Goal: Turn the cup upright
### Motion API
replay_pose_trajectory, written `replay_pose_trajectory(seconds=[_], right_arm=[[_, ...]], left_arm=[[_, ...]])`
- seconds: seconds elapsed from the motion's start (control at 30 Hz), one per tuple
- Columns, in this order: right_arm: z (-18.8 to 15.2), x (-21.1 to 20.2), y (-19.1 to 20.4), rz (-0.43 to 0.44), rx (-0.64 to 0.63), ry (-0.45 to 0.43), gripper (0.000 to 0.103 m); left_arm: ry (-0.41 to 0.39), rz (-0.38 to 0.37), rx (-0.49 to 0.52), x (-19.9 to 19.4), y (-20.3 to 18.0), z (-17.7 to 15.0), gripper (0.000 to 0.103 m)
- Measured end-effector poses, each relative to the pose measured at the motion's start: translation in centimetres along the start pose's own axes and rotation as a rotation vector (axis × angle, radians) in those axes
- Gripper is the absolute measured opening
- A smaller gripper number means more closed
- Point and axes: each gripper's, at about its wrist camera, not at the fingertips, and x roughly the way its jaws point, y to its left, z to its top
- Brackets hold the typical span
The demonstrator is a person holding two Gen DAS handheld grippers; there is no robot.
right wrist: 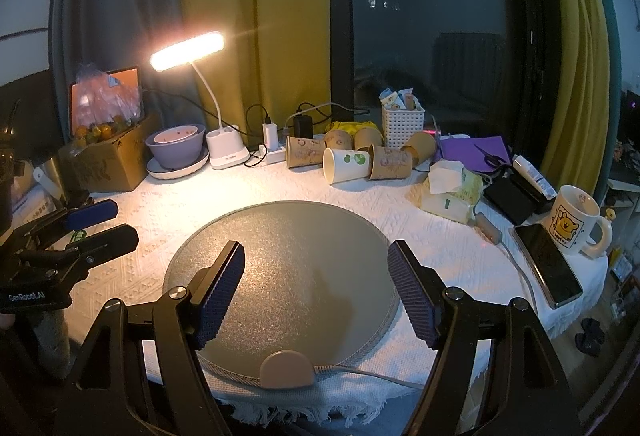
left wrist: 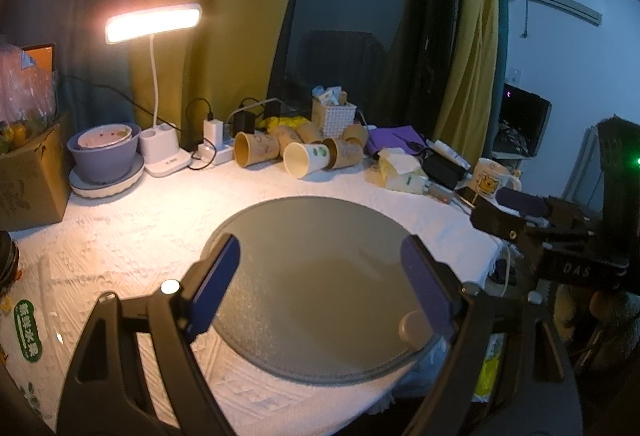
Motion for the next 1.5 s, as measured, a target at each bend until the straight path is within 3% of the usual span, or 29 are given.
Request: replay_pose_trajectory(seconds=[0.27, 0.7, 1.03, 1.5], right_arm=[[0.0, -0.1, 0.0, 0.001, -0.001, -0.006, 0.076], [0.1, 2.8, -1.8, 0.029, 0.037, 0.014, 0.076], [1.8, 7.3, -4.5, 0.028, 0.059, 0.037, 0.076], [4.7, 14.0, -8.3, -0.003, 0.050, 0.090, 0.076]], left_arm=[[0.010, -0.016, 0.006, 0.4, -0.3, 0.1, 0.084], [0.112, -0.034, 0.016, 5.7, -0.2, -0.6, 0.084], [0.124, -0.030, 0.061, 10.1, 0.3, 2.6, 0.084], [0.178, -0.035, 0.128, 19.5, 1.0, 6.5, 0.084]])
